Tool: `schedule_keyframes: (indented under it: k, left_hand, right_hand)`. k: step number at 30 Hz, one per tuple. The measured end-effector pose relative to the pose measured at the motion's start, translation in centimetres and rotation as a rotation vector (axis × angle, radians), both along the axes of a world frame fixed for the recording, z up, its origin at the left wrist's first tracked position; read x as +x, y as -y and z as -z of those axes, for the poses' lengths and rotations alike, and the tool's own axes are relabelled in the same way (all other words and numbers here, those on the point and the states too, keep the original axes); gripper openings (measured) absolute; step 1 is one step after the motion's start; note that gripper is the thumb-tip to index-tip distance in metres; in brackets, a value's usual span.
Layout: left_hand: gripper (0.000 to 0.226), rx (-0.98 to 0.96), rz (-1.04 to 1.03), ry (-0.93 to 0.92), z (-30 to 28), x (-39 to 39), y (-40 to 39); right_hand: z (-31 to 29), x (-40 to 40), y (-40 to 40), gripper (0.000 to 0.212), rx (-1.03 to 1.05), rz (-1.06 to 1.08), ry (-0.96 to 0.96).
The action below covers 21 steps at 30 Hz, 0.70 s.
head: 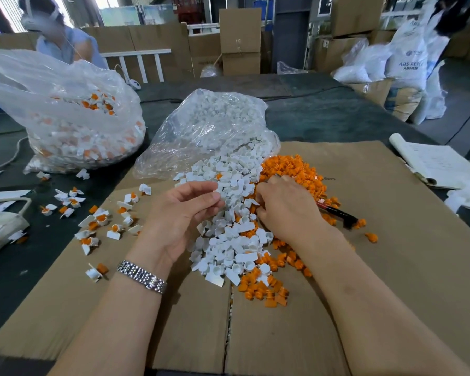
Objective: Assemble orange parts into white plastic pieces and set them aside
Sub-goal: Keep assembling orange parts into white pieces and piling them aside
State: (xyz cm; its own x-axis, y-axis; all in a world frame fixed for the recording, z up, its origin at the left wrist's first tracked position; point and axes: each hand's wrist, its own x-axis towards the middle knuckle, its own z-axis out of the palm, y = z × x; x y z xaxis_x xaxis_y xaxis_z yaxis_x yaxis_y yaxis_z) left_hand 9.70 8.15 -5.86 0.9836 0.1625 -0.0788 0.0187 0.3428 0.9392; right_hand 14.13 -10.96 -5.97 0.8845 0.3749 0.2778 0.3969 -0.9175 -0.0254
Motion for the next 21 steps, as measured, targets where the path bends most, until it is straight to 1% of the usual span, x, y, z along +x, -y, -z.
schedule_keyframes:
  k: [6, 9, 13, 16, 18, 21]
  left_hand:
    - [0.033, -0.062, 0.028, -0.003, 0.05, -0.08, -0.17]
    - [0.034, -0.086, 0.054, -0.012, -0.13, -0.16, -0.03]
    - [0.037, -0.092, 0.070, -0.016, -0.35, -0.24, 0.14]
    - [0.037, -0.101, 0.073, -0.015, -0.35, -0.23, 0.27]
    - [0.036, -0.104, 0.079, -0.015, -0.33, -0.19, 0.26]
    - [0.034, -0.101, 0.086, -0.014, -0.30, -0.20, 0.31]
  right_hand:
    - [-0.35, 0.05, 0.41, 0.015, 0.086, 0.023, -0.019]
    - [-0.28, 0.05, 0.37, 0.020, 0.079, 0.016, -0.017]
    - [-0.06, 0.29, 0.39, 0.023, 0.038, -0.001, -0.024]
    - [-0.04, 0.32, 0.38, 0.023, 0.045, 0.010, -0.028]
    - [-0.17, 0.32, 0.46, 0.020, 0.115, 0.028, 0.017]
    - [-0.97, 0.42, 0.85, 0.020, 0.358, 0.084, 0.026]
